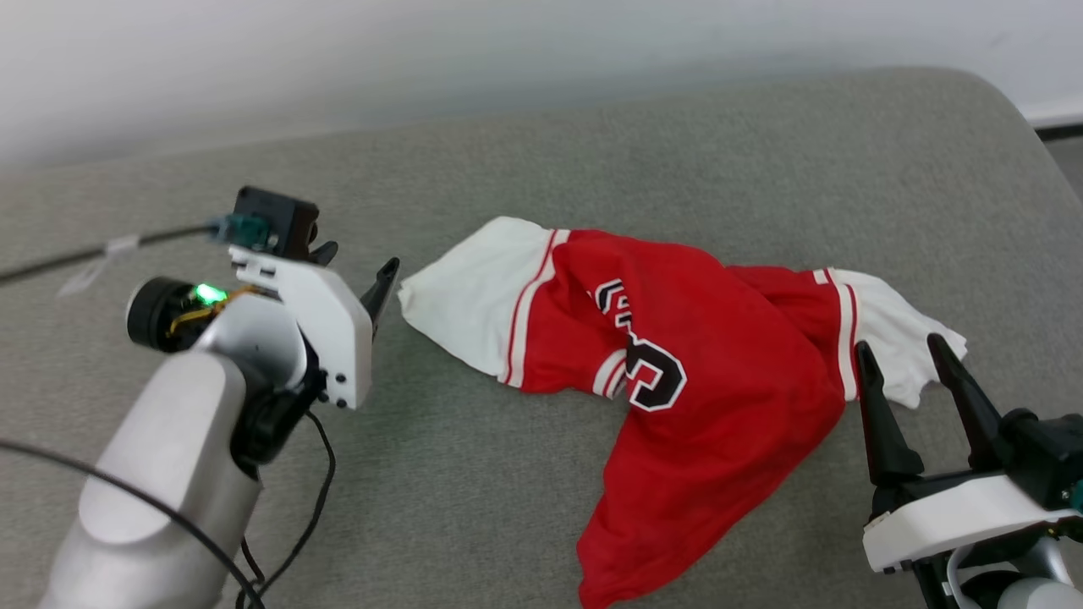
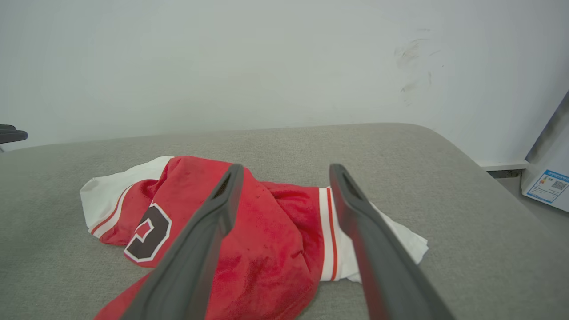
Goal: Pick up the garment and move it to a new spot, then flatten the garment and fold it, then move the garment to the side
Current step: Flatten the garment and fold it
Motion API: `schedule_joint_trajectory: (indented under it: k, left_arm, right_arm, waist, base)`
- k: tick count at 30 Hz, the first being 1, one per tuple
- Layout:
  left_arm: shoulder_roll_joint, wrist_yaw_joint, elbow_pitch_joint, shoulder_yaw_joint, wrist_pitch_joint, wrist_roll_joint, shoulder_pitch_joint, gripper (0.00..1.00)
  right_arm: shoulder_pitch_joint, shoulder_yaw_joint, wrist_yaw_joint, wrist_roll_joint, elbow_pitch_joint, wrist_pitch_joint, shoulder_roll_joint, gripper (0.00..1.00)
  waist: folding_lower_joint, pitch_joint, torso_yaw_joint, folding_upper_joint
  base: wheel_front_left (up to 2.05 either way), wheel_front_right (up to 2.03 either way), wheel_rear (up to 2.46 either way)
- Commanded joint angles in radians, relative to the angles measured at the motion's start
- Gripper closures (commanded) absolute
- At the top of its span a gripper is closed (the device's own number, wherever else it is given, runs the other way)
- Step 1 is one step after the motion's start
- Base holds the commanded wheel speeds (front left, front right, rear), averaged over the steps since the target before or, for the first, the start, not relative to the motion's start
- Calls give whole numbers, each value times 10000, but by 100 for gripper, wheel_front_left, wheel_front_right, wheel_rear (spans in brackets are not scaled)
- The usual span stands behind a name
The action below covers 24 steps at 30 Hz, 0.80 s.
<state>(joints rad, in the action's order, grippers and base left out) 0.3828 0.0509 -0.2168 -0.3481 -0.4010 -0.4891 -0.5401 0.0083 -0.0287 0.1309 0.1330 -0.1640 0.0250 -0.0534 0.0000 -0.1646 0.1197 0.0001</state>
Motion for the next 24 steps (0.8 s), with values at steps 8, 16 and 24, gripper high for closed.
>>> schedule_joint_trajectory:
  k: [8, 16, 24]
  left_arm:
    - [374, 628, -1647, -666, -2503, -739, -1706, 0]
    - [656, 779, -3014, -1322, -4156, -1445, -2375, 0]
    - [659, 808, -3646, -2096, -4808, -1874, -2226, 100]
  right_arm:
    - [-591, 152, -3, 431, 400, -496, 40, 0]
    - [-902, 290, -3, 927, 1068, -981, 39, 0]
    - [-1137, 388, -3, 1163, 1579, -1297, 39, 0]
  waist:
    - [0, -1189, 980, -1]
    - [0, -1660, 1470, -1]
    - [0, -1704, 1693, -1]
  base:
    - [0, 0, 0]
    - [0, 0, 0]
    - [0, 0, 0]
